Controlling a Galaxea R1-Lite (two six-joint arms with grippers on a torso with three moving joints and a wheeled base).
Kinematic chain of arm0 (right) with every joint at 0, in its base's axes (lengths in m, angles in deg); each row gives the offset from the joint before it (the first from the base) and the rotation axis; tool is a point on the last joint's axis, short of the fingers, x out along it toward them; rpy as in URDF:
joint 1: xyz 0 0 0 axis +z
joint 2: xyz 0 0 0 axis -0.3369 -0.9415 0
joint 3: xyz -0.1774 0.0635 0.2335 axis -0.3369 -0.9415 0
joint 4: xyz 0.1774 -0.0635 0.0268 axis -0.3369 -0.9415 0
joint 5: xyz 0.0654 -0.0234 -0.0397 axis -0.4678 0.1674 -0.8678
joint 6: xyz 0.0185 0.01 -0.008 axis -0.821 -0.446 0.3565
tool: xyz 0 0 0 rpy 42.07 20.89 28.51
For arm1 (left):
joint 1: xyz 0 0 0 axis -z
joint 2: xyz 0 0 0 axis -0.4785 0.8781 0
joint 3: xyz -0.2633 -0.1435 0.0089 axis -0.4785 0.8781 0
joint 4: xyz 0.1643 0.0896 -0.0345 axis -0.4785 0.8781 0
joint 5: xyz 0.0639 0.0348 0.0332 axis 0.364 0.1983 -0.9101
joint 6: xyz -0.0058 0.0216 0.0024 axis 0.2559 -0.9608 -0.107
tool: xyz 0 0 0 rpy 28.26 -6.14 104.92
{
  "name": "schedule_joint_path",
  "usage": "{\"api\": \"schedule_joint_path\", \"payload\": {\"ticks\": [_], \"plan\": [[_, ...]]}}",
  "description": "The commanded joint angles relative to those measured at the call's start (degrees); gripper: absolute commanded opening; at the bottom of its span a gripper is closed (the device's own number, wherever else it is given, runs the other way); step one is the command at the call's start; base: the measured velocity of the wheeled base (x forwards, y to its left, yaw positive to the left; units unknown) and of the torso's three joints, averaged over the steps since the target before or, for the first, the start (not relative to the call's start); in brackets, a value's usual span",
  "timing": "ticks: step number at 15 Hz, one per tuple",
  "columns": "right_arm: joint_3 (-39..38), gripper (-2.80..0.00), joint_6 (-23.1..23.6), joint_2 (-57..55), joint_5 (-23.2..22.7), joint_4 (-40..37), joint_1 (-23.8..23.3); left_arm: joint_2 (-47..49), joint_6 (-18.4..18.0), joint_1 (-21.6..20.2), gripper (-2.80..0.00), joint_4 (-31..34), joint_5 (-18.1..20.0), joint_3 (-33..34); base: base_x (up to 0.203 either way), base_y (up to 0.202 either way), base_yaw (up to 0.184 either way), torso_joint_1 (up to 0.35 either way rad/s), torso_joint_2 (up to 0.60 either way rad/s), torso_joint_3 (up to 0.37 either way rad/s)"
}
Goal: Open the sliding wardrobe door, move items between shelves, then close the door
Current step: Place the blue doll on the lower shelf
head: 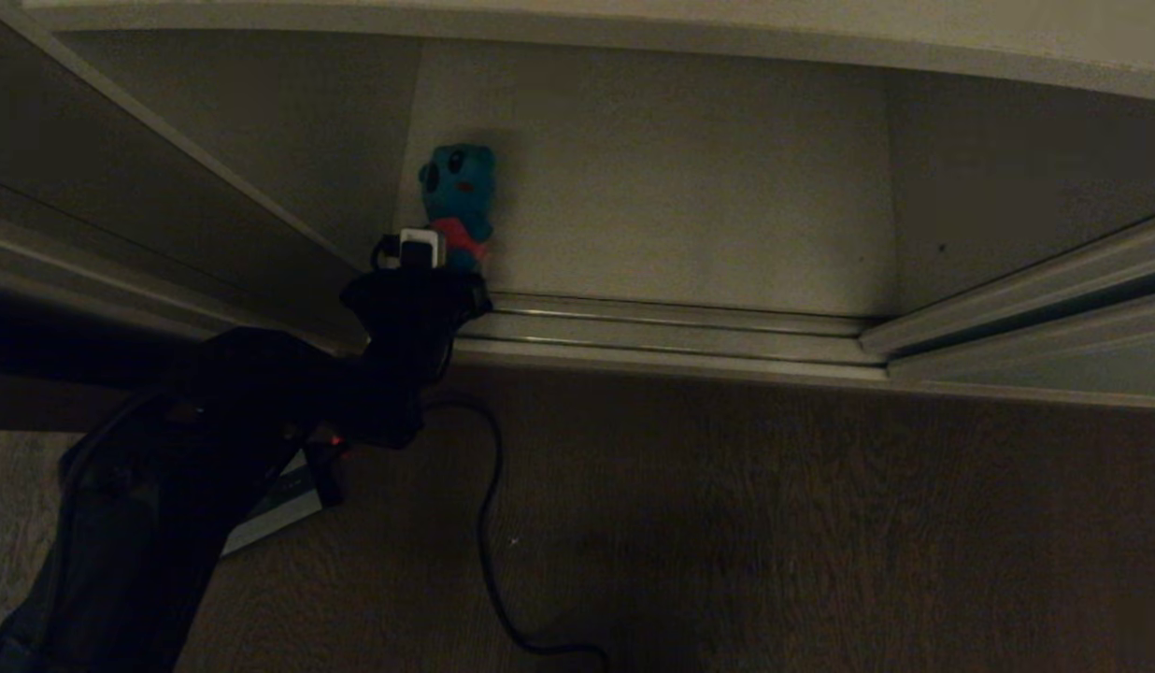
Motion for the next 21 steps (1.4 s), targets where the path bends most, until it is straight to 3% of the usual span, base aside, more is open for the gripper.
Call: {"api": "schedule_joint_path", "payload": {"ticks": [1,6,9,13,20,21], "plan": [[-0.26,-2.8,0.07,0.09,-0.05,0.0,0.0,1.02,0.33,0.06,0.0,2.45,-1.04,-5.43,0.0,0.0,0.0,0.0,0.0,0.0],[-0.18,-2.8,0.01,0.09,-0.05,0.0,0.0,2.36,0.46,0.17,0.0,1.95,-2.66,-8.17,0.0,0.0,0.0,0.0,0.0,0.0],[-0.26,-2.8,0.01,0.09,-0.05,0.0,0.0,0.28,0.71,0.57,0.0,-0.57,-3.05,-6.32,0.0,0.0,0.0,0.0,0.0,0.0],[-0.26,-2.8,0.01,0.09,-0.05,0.0,0.0,-10.15,2.16,1.6,0.0,-1.51,-3.4,7.01,0.0,0.0,0.0,0.0,0.0,0.0],[-0.26,-2.8,0.09,0.09,-0.05,0.0,0.0,-28.86,6.33,5.67,0.0,4.61,-3.27,30.97,0.0,0.0,0.0,0.0,0.0,0.0],[-0.18,-2.8,0.01,0.09,-0.05,0.0,0.0,-31.9,6.45,6.26,-2.8,4.91,-3.31,36.33,0.0,0.0,0.0,0.0,0.0,0.0]]}}
